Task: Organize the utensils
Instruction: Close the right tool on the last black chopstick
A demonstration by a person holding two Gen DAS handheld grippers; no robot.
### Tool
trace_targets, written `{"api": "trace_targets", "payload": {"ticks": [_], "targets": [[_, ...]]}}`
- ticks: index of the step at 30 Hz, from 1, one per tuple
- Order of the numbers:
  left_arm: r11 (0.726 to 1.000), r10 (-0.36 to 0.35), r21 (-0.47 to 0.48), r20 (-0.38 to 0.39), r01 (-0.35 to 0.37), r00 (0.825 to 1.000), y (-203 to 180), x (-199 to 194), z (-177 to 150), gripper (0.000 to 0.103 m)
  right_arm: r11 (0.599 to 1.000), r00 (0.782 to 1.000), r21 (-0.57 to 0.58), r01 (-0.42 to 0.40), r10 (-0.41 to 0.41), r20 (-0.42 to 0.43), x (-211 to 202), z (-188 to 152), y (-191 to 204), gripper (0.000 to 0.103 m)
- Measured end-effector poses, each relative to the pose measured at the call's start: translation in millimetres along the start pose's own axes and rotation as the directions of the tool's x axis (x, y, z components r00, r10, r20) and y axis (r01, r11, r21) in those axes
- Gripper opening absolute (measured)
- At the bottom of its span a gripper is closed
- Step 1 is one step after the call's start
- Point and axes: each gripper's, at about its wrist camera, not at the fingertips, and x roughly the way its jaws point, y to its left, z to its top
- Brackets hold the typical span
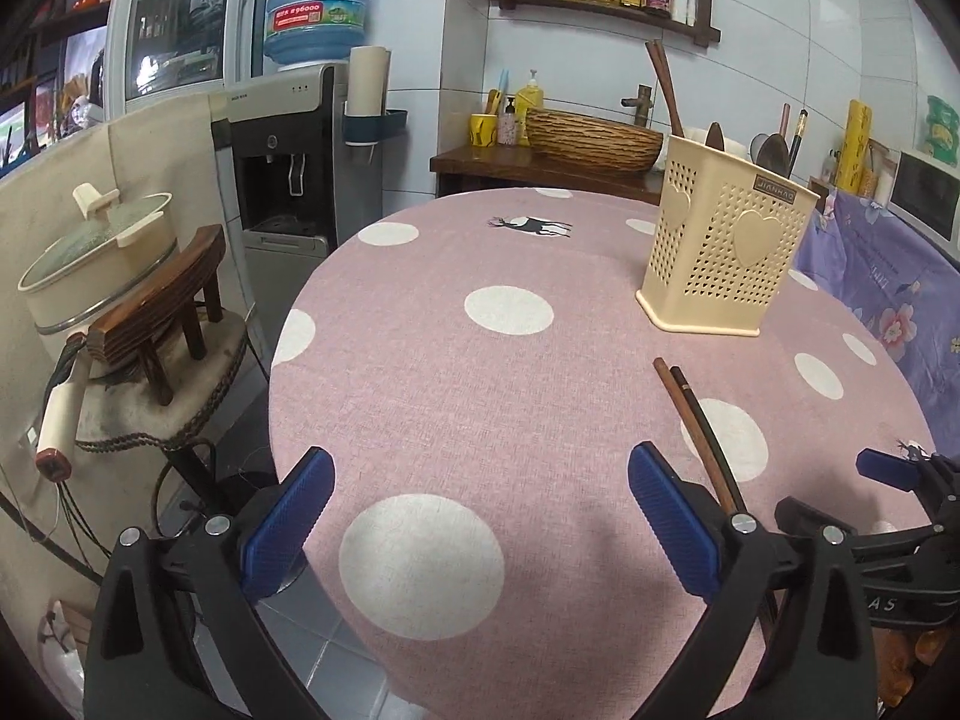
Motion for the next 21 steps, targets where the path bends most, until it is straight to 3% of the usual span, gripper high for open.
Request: {"api": "trace_targets", "payload": {"ticks": [13,19,21], "targets": [[1.000,-0.010,0.001,-0.001,0.010,1.000,-1,-3,-1,0.098,1.000,0.999,0.005,-0.005,0.006,-0.054,12,1,8,0.097],[1.000,-0.019,0.011,-0.003,0.019,1.000,-4,-4,-2,0.098,0.998,0.997,-0.020,0.054,-0.055,-0.053,12,5,8,0.097],[1.000,-0.020,0.010,-0.007,0.020,1.000,-5,-2,-2,0.098,0.997,0.996,-0.046,0.066,-0.069,-0.053,15,6,13,0.090]]}}
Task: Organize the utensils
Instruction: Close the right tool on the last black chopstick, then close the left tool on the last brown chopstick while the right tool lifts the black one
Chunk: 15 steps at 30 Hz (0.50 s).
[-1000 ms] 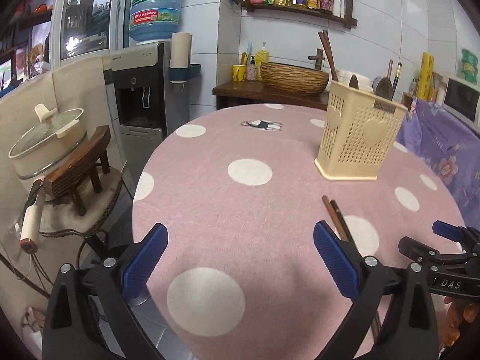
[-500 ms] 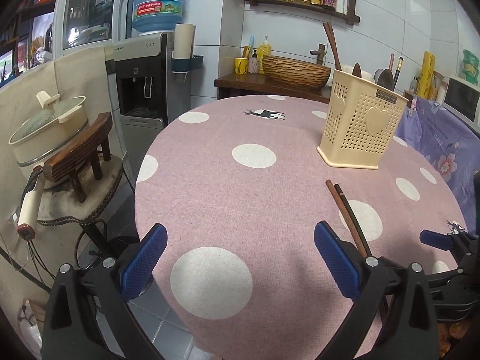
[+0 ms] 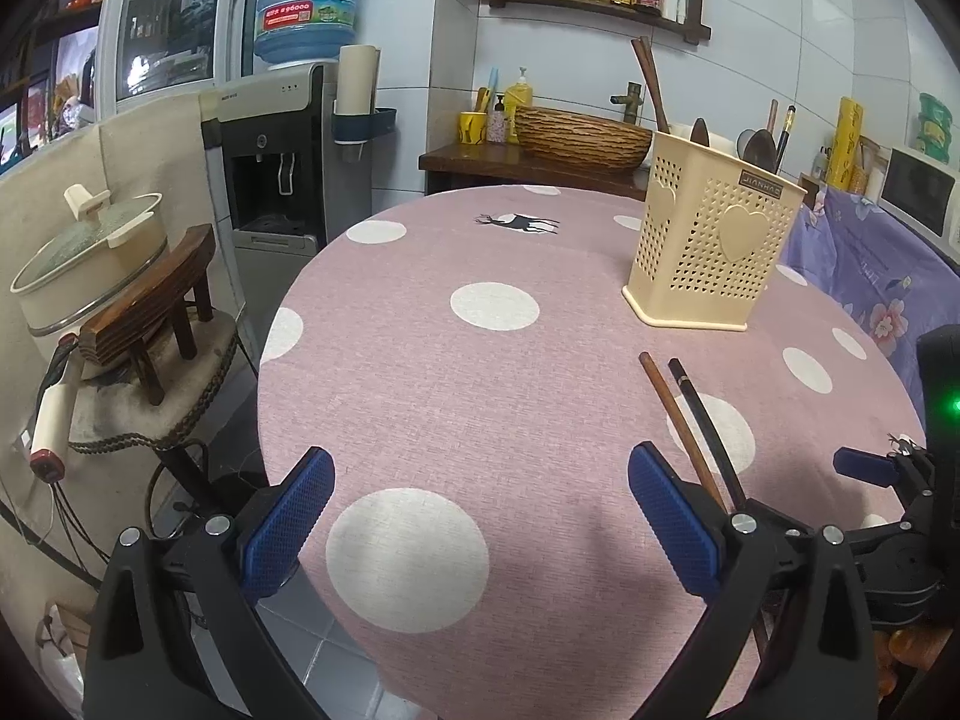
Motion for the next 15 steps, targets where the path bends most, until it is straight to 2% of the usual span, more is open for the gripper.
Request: {"api": "trace_targets", "payload": {"ticks": [1,4,6,7,9,11,15], "targets": [[1.000,-0.001,-0.003,-0.002,0.001,1.000,0,0,0,0.098,1.000,1.000,-0.005,-0.003,0.003,0.009,0,1,2,0.088],[1.000,-0.004,-0.011,-0.004,0.004,1.000,0,0,0,0.098,0.999,0.999,-0.008,-0.049,0.049,0.015,-1,4,8,0.065],[1.000,-0.001,-0.012,-0.009,0.001,1.000,1,1,1,0.098,0.997,0.997,-0.015,-0.080,0.081,0.017,-3,3,10,0.043],[1.000,0.000,-0.014,-0.010,0.000,1.000,2,1,1,0.097,0.996,0.996,-0.018,-0.087,0.087,0.019,-4,2,11,0.036],[1.000,-0.001,-0.019,-0.009,0.001,1.000,2,1,1,0.097,0.995,0.995,-0.010,-0.102,0.102,0.017,-6,0,8,0.015],[1.000,-0.004,-0.018,-0.009,0.004,1.000,1,0,2,0.097,0.994,0.994,0.023,-0.111,0.111,0.014,-5,-2,-1,0.008],[1.000,-0.017,-0.007,-0.014,0.017,1.000,-6,2,2,0.097,0.991,0.997,0.103,-0.082,0.081,0.021,-3,-7,-32,0.007]]}}
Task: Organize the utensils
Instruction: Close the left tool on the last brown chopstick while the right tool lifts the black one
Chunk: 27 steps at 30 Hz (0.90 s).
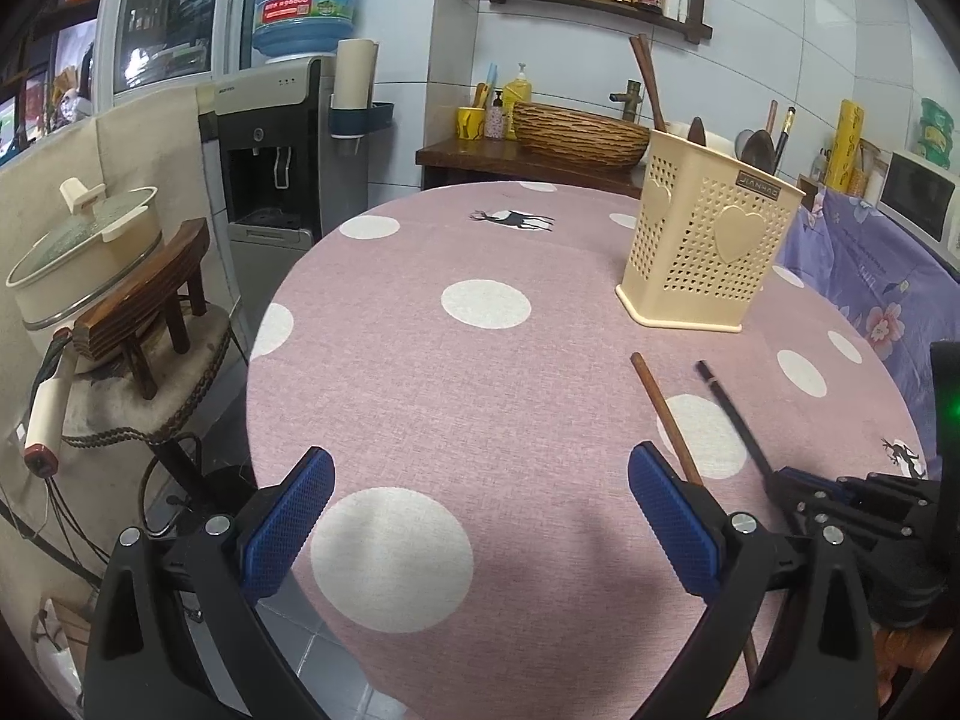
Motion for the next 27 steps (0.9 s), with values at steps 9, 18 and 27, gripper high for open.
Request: {"api": "trace_targets", "payload": {"ticks": [9,18,27], "targets": [[0.996,-0.083,0.026,-0.066,0.084,0.994,-27,15,1,0.097,0.993,1.000,0.118,-0.001,0.000,0.010,-2,-4,-59,0.009],[0.981,-0.183,0.035,-0.185,0.193,0.965,-66,49,13,0.066,0.995,0.996,0.086,-0.058,0.052,0.070,-6,15,-69,0.048],[0.986,-0.146,0.039,-0.252,0.160,0.957,-88,86,22,0.041,0.996,0.997,0.065,-0.067,0.065,0.029,15,39,-75,0.041]]}}
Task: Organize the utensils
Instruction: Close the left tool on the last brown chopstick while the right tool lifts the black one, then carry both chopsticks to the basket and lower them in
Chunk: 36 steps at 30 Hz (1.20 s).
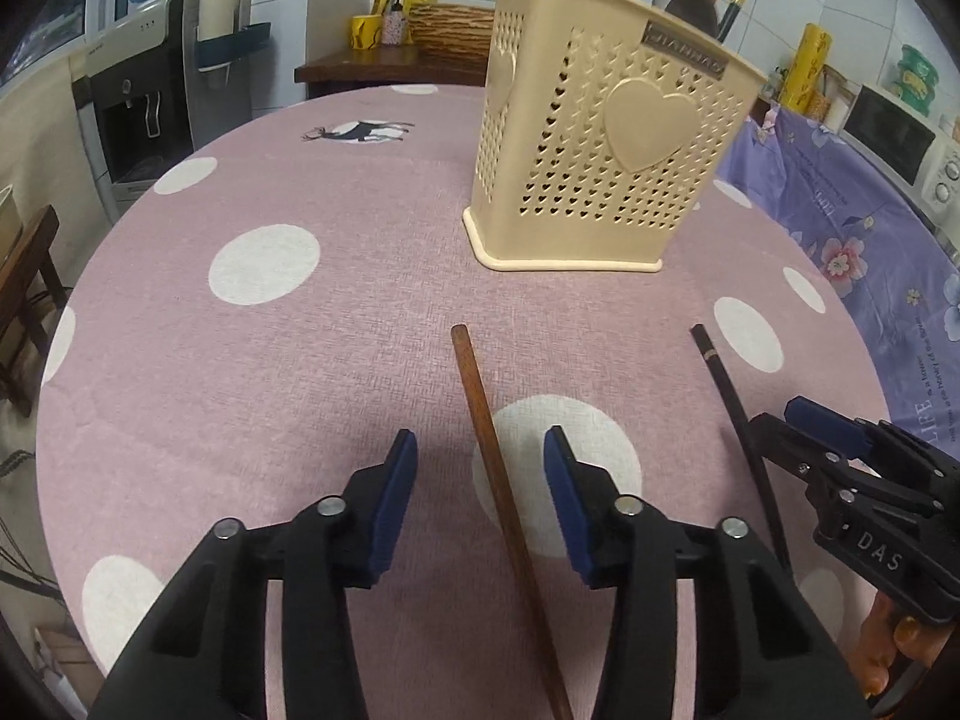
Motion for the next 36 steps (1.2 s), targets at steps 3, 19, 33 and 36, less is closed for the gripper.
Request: {"api": "trace_targets", "payload": {"ticks": [3,19,33,36], "targets": [[0.999,0.039,0.014,0.001,-0.039,0.999,-3,4,5,0.033,1.000,0.999,-0.012,0.024,-0.025,-0.023,10,7,4,0.034],[0.999,0.048,-0.019,-0.011,-0.048,0.999,-6,14,18,0.009,0.996,0.996,-0.019,0.083,-0.084,-0.031,36,25,12,0.013],[0.998,0.035,-0.056,0.001,-0.035,0.999,-4,17,21,0.008,0.999,1.000,0.052,0.008,-0.009,0.001,33,25,2,0.008],[0.997,0.013,-0.070,0.021,-0.011,1.000,0,12,24,0.008,0.996,0.999,0.077,-0.037,0.035,0.034,21,26,-2,0.008]]}}
